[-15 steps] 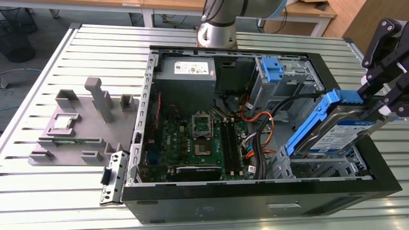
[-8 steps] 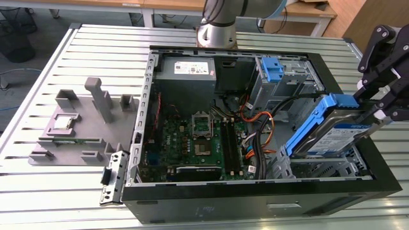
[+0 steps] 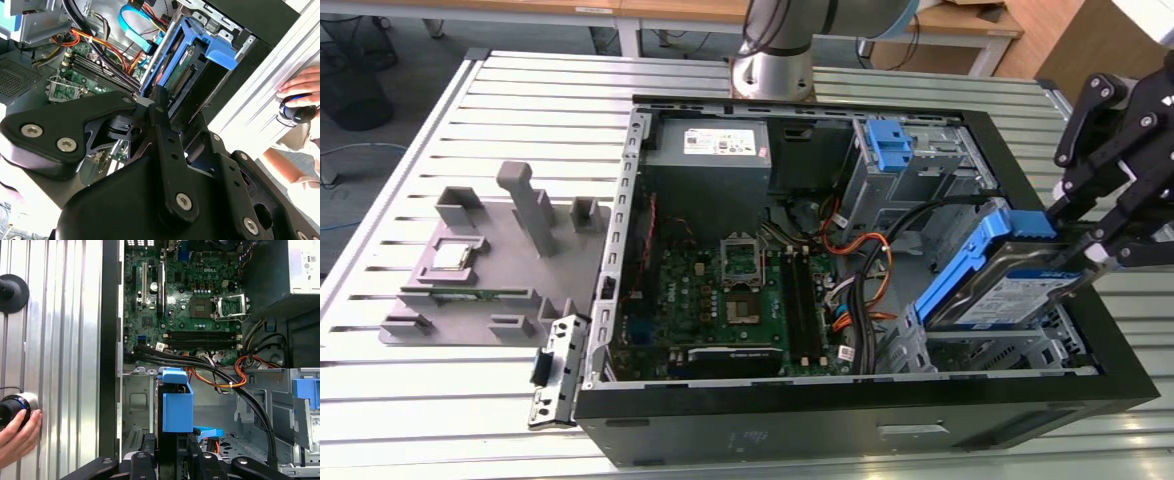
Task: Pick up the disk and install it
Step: 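Insert the disk into the insertion slot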
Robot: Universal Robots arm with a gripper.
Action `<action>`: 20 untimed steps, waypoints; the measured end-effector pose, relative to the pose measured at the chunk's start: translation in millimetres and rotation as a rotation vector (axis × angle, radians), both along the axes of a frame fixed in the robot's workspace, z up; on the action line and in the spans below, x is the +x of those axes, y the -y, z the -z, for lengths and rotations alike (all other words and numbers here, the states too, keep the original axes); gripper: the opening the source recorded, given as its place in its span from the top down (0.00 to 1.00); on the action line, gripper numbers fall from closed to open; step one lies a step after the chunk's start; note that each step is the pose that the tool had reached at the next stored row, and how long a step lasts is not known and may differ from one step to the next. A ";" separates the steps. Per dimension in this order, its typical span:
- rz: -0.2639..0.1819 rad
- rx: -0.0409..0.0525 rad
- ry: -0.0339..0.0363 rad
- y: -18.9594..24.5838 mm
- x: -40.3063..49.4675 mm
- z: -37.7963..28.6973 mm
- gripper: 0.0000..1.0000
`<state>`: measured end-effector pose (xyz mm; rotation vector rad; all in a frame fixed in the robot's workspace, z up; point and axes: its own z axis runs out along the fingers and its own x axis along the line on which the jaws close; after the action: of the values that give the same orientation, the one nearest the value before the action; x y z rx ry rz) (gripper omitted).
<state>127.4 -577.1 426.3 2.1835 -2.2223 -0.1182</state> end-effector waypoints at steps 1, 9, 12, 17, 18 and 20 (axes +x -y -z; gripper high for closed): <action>0.000 -0.0001 0.0000 0.0 0.0 1.8 0.65; 0.000 0.0000 0.0000 0.2 0.0 16.3 0.65; 0.000 -0.0001 0.0000 0.3 0.0 21.6 0.65; 0.000 0.0000 0.0000 0.4 0.0 30.8 0.65; 0.000 0.0000 0.0000 0.5 0.0 32.7 0.65; 0.000 0.0000 0.0000 0.5 0.0 36.4 0.65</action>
<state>127.4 -577.6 389.9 2.1834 -2.2223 -0.1181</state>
